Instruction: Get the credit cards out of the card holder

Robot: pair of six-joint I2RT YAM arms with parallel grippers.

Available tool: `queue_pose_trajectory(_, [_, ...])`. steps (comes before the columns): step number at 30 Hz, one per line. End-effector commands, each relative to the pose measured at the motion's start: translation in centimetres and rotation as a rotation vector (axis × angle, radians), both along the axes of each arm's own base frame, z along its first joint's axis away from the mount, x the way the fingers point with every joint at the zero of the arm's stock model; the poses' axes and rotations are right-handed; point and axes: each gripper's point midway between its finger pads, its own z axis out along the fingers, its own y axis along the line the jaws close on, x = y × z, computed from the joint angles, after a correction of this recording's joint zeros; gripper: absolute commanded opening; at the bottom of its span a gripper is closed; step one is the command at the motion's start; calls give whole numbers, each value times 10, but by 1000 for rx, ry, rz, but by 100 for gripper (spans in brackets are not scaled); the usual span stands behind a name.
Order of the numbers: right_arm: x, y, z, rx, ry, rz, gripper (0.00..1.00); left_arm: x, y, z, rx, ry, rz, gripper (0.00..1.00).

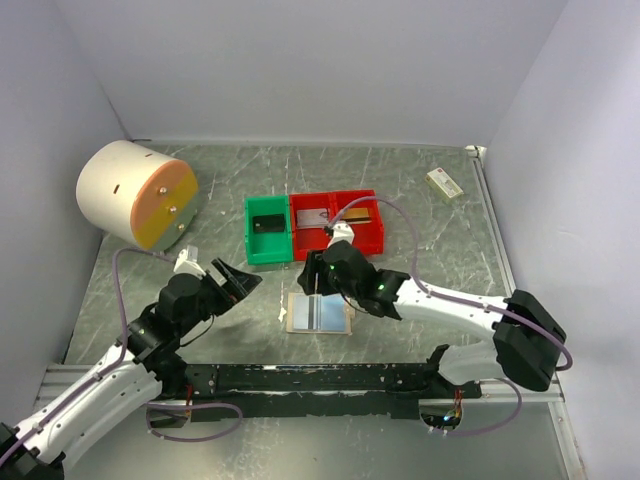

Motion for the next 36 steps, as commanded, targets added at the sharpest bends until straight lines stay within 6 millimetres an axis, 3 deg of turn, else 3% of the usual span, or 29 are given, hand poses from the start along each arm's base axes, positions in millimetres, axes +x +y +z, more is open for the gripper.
queue_pose_trajectory(1, [-9,-9,-25,-99,27,-48,56,-1,22,-11,46,42,104,100])
queue_pose_trajectory(7, [-22,0,-39,-151,54,-24,51,3,30,-4,86,28,131,100])
queue_pose_trajectory(11, [-27,-2,-28,-140,-28,-70,50,7,31,-1,129,26,134,100])
queue_pose_trajectory(16, [-35,0,-45,-167,15,-51,52,13,30,0,164,26,132,100])
queue_pose_trajectory(21, [-34,3,-64,-249,67,-68,57,16,28,-2,170,32,132,100])
queue_pose_trajectory(36, [-36,15,-79,-307,106,-14,60,4,26,-13,106,49,115,100])
